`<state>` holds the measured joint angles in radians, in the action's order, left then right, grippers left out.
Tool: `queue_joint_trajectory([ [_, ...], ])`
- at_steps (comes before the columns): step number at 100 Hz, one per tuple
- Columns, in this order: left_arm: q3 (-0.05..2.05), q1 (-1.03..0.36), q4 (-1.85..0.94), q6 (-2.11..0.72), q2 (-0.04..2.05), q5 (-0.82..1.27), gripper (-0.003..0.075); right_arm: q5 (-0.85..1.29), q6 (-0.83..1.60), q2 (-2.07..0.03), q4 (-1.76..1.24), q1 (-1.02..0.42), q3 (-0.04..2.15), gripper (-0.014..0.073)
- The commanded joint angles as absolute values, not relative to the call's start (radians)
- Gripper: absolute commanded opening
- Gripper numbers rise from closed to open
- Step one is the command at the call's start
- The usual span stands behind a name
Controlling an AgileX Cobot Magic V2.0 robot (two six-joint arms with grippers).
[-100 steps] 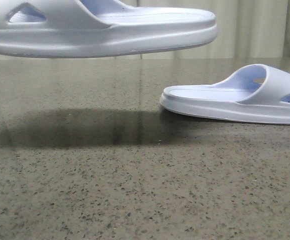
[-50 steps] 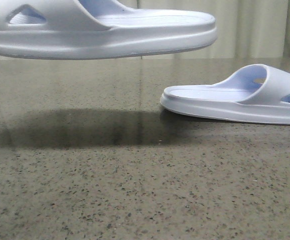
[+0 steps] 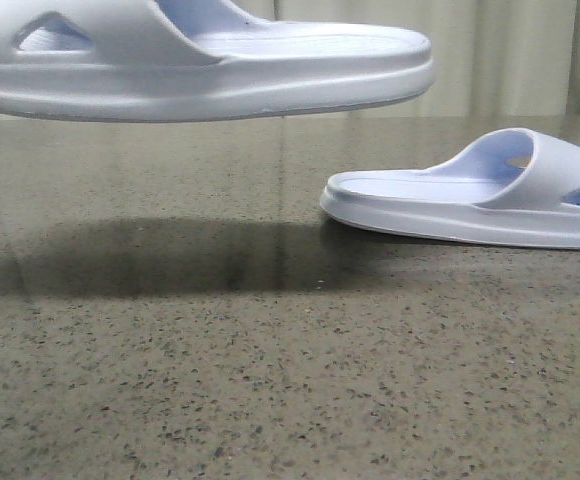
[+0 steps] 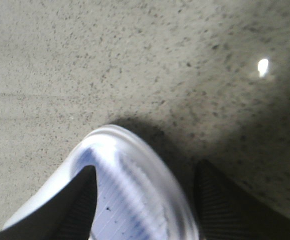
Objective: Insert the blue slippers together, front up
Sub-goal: 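Grasp the other slipper by its toe with the right gripper and lift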
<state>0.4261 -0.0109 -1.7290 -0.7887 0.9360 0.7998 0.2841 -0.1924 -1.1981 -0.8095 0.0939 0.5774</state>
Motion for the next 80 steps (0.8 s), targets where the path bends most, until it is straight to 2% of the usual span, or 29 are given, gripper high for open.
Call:
queue_joint_trajectory([
  [1,0.452,-0.007,-1.783,-0.781,0.928,0.839,0.0015,0.275,-0.177,-1.219,-0.816,0.071,0.593,0.037],
  [31,0.452,-0.007,-1.783,-0.781,0.928,0.839,0.0015,0.27,-0.177,-1.288,-0.818,0.054,0.593,0.0359],
  [36,0.452,-0.007,-1.783,-0.781,0.928,0.839,0.0015,0.273,-0.177,-1.293,-0.818,0.052,0.593,0.0322],
  [58,0.452,-0.007,-1.783,-0.781,0.928,0.839,0.0015,0.274,-0.177,-1.295,-0.805,0.051,0.593,0.0056],
  [80,0.452,-0.007,-1.783,-0.781,0.928,0.837,0.0015,0.266,-0.175,-1.295,-0.775,0.051,0.59,-0.0063],
])
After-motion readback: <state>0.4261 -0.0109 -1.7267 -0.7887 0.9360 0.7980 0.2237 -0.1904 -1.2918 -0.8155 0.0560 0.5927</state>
